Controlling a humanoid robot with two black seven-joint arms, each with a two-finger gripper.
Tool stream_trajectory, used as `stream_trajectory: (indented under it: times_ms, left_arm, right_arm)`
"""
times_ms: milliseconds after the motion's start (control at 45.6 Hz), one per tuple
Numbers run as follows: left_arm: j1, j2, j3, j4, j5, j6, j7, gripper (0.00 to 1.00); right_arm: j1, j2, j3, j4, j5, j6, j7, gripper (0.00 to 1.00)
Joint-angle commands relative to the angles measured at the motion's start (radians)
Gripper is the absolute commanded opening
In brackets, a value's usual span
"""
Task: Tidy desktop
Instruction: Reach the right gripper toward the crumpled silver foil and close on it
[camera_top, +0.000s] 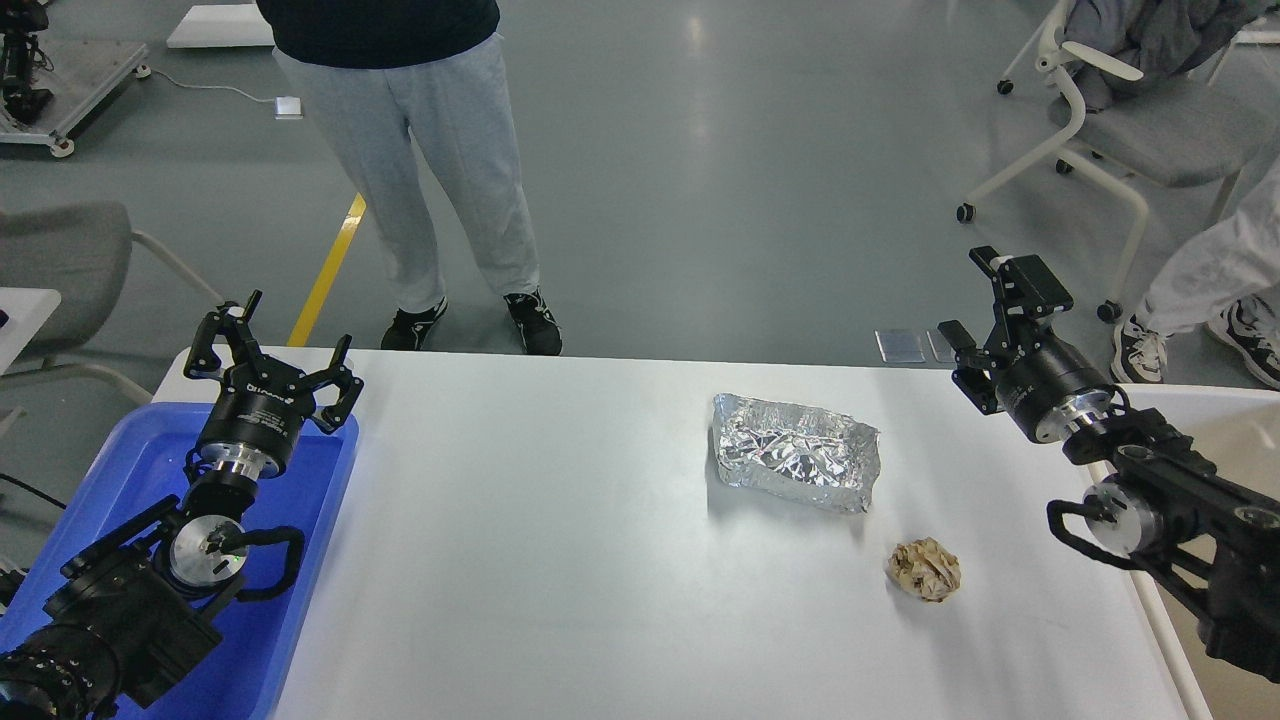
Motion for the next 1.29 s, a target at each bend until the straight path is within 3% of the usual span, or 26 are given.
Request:
stream_trajectory:
  times_ms: [0, 110, 219, 438, 570, 679, 811, 1052, 1271]
  left_arm:
    - [-0.001, -0.001, 0.000, 0.001, 0.000, -0.001, 0.000, 1.00]
    - [-0.001, -0.001, 0.000, -0.001, 0.000, -0.001, 0.000, 1.00]
    - [-0.001, -0.001, 0.000, 0.001, 0.000, -0.001, 0.000, 1.00]
    - [-0.001, -0.001, 0.000, 0.001, 0.000, -0.001, 0.000, 1.00]
    - [-0.001, -0.001, 0.000, 0.001, 0.000, -0.001, 0.000, 1.00]
    - [-0.001, 0.001, 0.000, 0.001, 0.000, -0.001, 0.000, 1.00]
    - [-0.001, -0.001, 0.000, -0.001, 0.000, -0.001, 0.000, 1.00]
    - [-0.001, -0.001, 0.000, -0.001, 0.000, -0.001, 0.000, 1.00]
    - [-0.001, 0.001, 0.000, -0.001, 0.000, -0.001, 0.000, 1.00]
  right_arm:
    - [0.148, -0.080, -0.194, 0.094, -0.050, 0.000, -0.190, 1.00]
    - [0.182, -0.095, -0.217, 0.127, -0.093, 0.000, -0.288, 1.00]
    - [0.231, -0.092, -0.307, 0.138, -0.173, 0.000, -0.351, 1.00]
    - [0.304, -0.011, -0.527, 0.061, -0.417, -0.034, -0.356, 1.00]
    - [0.300, 0.026, -0.565, 0.033, -0.425, -0.064, -0.364, 1.00]
    - [0.295, 0.134, -0.611, -0.031, -0.411, -0.069, -0.414, 1.00]
    - [0.284, 0.222, -0.616, -0.143, -0.357, -0.064, -0.422, 0.99]
    - [0.258, 0.297, -0.666, -0.289, -0.331, -0.063, -0.474, 1.00]
    - [0.237, 0.325, -0.748, -0.318, -0.316, -0.071, -0.476, 1.00]
